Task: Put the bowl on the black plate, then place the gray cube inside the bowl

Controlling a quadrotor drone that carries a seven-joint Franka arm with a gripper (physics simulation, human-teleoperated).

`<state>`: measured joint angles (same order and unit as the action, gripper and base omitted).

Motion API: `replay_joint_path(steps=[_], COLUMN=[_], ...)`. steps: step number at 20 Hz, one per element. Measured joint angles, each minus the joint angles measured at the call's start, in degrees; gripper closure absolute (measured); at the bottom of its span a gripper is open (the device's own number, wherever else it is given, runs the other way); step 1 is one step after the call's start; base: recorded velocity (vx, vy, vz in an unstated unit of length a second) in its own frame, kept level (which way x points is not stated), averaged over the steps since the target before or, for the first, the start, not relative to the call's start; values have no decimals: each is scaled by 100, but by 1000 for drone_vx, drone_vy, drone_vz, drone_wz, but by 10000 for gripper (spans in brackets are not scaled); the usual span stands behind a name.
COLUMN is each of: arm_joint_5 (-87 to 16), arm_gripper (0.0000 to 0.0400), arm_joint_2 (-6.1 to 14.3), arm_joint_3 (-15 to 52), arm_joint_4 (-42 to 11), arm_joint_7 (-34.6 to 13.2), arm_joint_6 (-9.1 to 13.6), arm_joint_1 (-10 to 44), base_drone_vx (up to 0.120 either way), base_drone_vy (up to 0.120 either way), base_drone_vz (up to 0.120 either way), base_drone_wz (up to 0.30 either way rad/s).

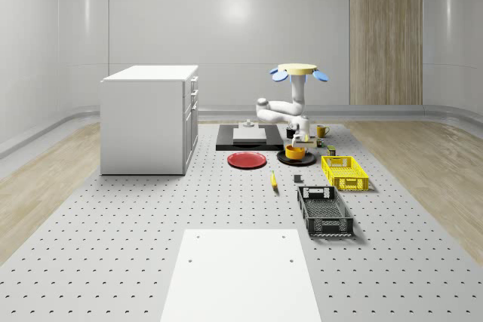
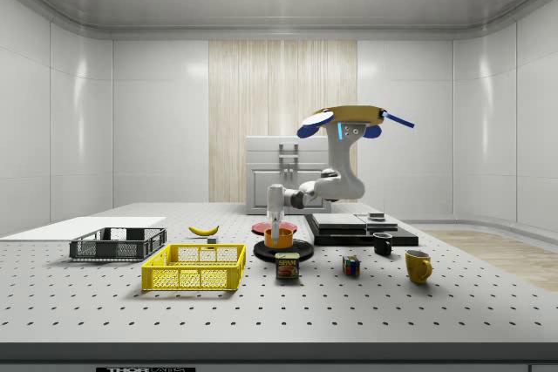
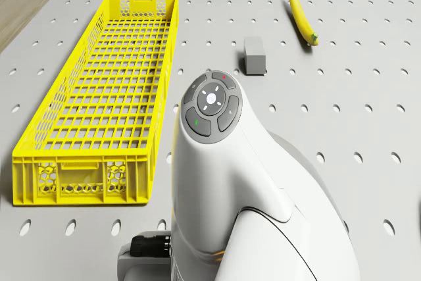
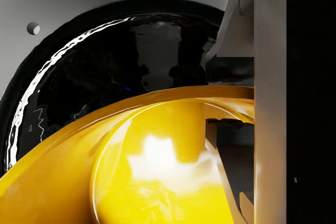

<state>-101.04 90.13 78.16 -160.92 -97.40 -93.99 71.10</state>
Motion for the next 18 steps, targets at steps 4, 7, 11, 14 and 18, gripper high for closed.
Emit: replay_joint_path(steps=[4,7,11,14,18], arm_joint_5=[2,0,-3,-3,104], arm_gripper=[300,300,276,131,48], arm_joint_2=[5,1,-7,-8,-8], arm_joint_3=[0,0,-1,0,113], arm_joint_4=[0,0,1,2,-17], arm_joint_7=[-1,-70,-192,-236,-261], arm_joint_6=[-5,-1,6,7,46], arm_joint_1=[1,70,193,238,251], base_drone_vx=[0,0,0,0,0], base_drone_vy=[0,0,0,0,0], base_drone_vz=[-30,0,0,0,0], base_drone_wz=[0,0,0,0,0])
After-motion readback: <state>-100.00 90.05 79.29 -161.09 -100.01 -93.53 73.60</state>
